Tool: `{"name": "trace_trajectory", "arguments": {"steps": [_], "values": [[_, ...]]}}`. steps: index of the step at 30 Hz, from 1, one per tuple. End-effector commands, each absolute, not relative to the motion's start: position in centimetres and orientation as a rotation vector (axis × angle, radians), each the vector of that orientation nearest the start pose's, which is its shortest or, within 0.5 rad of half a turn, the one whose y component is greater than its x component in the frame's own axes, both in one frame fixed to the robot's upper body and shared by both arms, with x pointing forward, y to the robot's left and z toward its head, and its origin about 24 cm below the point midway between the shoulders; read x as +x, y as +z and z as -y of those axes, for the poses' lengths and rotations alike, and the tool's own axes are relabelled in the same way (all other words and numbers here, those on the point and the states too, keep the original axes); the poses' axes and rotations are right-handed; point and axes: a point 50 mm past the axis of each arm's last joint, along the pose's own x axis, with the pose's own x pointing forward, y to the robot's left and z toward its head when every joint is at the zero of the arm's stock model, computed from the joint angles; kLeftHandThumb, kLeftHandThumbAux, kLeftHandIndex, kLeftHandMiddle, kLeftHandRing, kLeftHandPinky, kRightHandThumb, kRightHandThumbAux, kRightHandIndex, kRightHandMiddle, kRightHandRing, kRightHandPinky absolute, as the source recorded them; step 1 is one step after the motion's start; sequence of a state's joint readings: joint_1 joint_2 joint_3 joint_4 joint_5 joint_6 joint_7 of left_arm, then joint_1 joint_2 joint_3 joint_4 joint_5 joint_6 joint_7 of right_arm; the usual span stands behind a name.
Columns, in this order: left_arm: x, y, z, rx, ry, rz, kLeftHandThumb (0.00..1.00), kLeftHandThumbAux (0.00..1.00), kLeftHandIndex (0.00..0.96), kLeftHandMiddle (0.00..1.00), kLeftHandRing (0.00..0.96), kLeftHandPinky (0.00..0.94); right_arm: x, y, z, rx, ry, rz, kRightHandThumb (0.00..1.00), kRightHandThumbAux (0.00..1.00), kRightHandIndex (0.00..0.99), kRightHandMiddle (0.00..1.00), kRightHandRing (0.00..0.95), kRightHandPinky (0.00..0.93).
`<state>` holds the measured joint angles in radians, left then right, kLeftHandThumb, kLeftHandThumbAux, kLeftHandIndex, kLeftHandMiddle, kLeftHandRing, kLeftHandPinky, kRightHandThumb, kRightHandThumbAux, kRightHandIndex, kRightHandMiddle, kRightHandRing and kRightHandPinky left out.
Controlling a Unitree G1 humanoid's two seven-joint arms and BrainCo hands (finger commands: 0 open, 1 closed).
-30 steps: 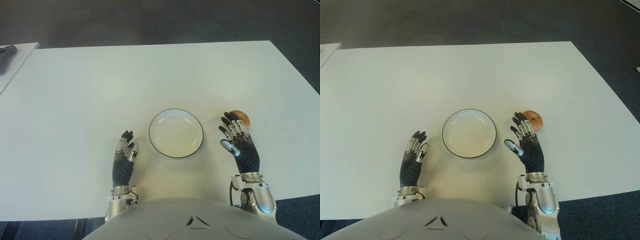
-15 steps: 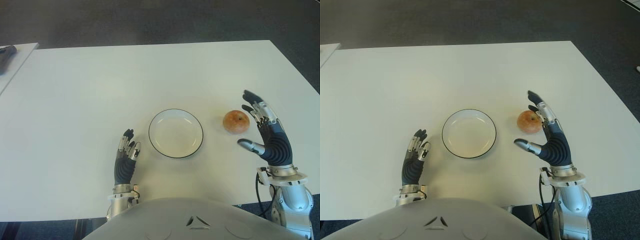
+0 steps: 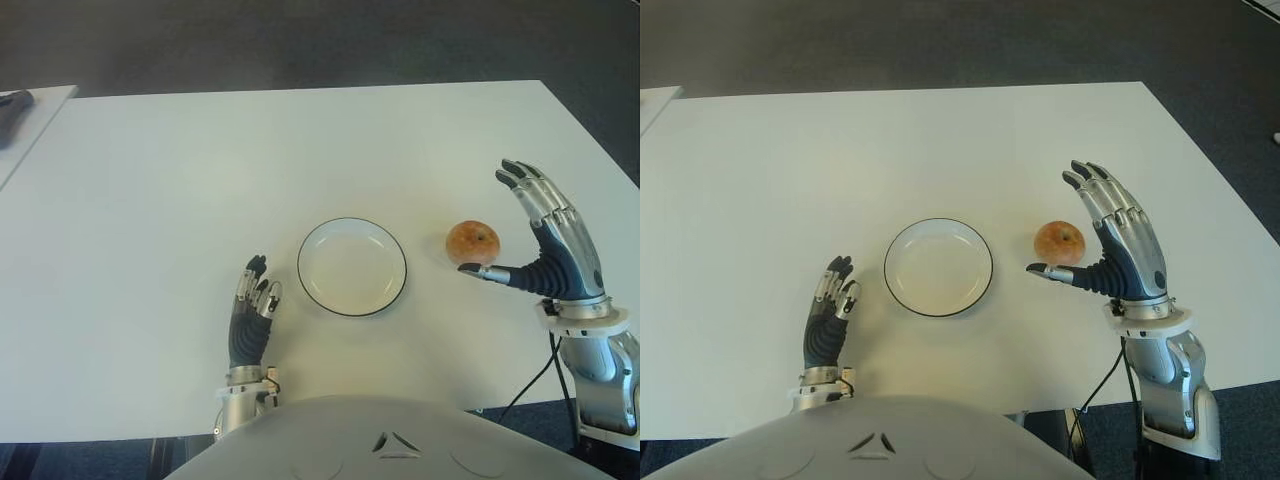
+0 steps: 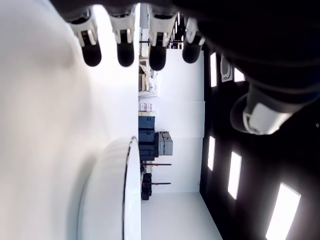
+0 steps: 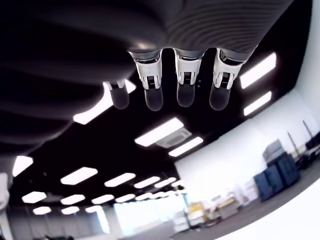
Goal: Put the apples into the plate.
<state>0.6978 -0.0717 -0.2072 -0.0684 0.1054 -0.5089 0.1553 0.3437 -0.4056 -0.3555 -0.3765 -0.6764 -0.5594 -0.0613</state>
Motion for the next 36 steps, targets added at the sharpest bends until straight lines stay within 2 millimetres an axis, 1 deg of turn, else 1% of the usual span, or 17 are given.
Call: {"name": "trace_trajectory", "arguments": {"steps": [1,5,10,13,17,23,27,36], "values": [[9.8,-1.1,-12.7,-0.061,0.185,-0.083,0.062,0.451,0.087,0.115,0.101,0.113,18.0,11.4,24.4,-1.444,-0.052,0.461,0.455,0.447,0.067,0.038,0.01,0.019],[9.8,-1.0,-12.8,-0.078,0.185,-0.061,0.076,0.445,0.1,0.128,0.11,0.115,19.1,10.3,25.2,-1.504,-0.07,0.412,0.476,0.422,0.064,0.012,0.002,0.015],[9.7,-1.0,-13.0,-0.075,0.187,-0.053,0.089,0.458,0.106,0.132,0.111,0.113,19.7,9.3,26.2,-1.543,-0.076,0.364,0.481,0.407,0.056,0.002,0.0,0.01],[9.6,-1.0,-13.1,-0.073,0.188,-0.052,0.1,0.473,0.108,0.135,0.114,0.119,20.0,8.9,26.4,-1.549,-0.073,0.344,0.485,0.397,0.048,0.0,0.0,0.007],[9.6,-1.0,-13.1,-0.071,0.186,-0.062,0.109,0.48,0.108,0.14,0.117,0.121,20.4,8.5,26.7,-1.545,-0.063,0.318,0.48,0.389,0.04,0.0,0.0,0.002],[9.7,-1.0,-13.1,-0.06,0.181,-0.06,0.103,0.46,0.1,0.132,0.11,0.111,21.7,7.4,27.6,-1.533,-0.043,0.269,0.445,0.381,0.028,0.0,0.0,0.006],[9.7,-1.0,-13.2,-0.052,0.179,-0.057,0.096,0.447,0.095,0.124,0.103,0.102,22.1,7.1,27.7,-1.525,-0.035,0.255,0.43,0.38,0.025,0.0,0.0,0.015],[9.6,-0.9,-13.3,-0.073,0.18,-0.053,0.084,0.412,0.094,0.113,0.092,0.092,23.0,5.6,27.9,-1.474,0.007,0.179,0.42,0.398,0.019,0.0,0.0,0.009]]}}
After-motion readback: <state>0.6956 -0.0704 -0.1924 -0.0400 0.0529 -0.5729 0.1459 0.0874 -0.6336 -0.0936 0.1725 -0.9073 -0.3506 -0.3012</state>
